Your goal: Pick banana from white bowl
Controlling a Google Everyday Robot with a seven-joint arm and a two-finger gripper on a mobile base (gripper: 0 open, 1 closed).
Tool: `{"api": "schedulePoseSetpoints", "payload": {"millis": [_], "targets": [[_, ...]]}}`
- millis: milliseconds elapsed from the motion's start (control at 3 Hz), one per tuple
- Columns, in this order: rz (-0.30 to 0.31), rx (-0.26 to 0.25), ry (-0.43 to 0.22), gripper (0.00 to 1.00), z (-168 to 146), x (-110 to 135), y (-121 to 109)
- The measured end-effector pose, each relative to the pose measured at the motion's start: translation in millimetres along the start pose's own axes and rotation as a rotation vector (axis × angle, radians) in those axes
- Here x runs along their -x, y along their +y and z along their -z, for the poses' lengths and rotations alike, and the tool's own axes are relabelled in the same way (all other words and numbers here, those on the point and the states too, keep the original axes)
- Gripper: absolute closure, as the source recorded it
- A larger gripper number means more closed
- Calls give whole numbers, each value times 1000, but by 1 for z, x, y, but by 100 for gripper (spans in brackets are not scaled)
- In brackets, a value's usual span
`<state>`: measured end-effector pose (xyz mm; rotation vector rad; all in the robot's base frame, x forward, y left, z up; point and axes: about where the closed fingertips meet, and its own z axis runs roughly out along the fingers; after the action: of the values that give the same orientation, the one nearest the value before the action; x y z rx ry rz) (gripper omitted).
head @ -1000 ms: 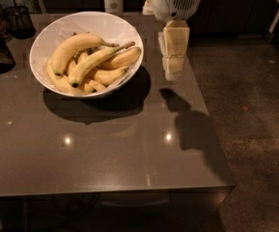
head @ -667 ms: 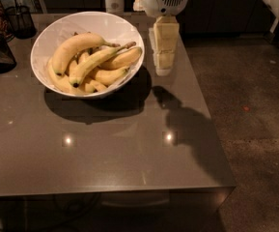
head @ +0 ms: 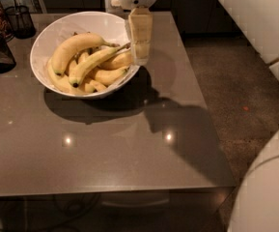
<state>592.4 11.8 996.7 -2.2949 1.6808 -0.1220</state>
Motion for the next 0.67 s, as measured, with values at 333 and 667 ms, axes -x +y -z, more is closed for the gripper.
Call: {"api": "schedulePoseSetpoints", "payload": {"millis": [333,667], "targets": [[-2,11,-15,8,-9,10,-12],[-8,27,-38,18,-21,17,-18]]}}
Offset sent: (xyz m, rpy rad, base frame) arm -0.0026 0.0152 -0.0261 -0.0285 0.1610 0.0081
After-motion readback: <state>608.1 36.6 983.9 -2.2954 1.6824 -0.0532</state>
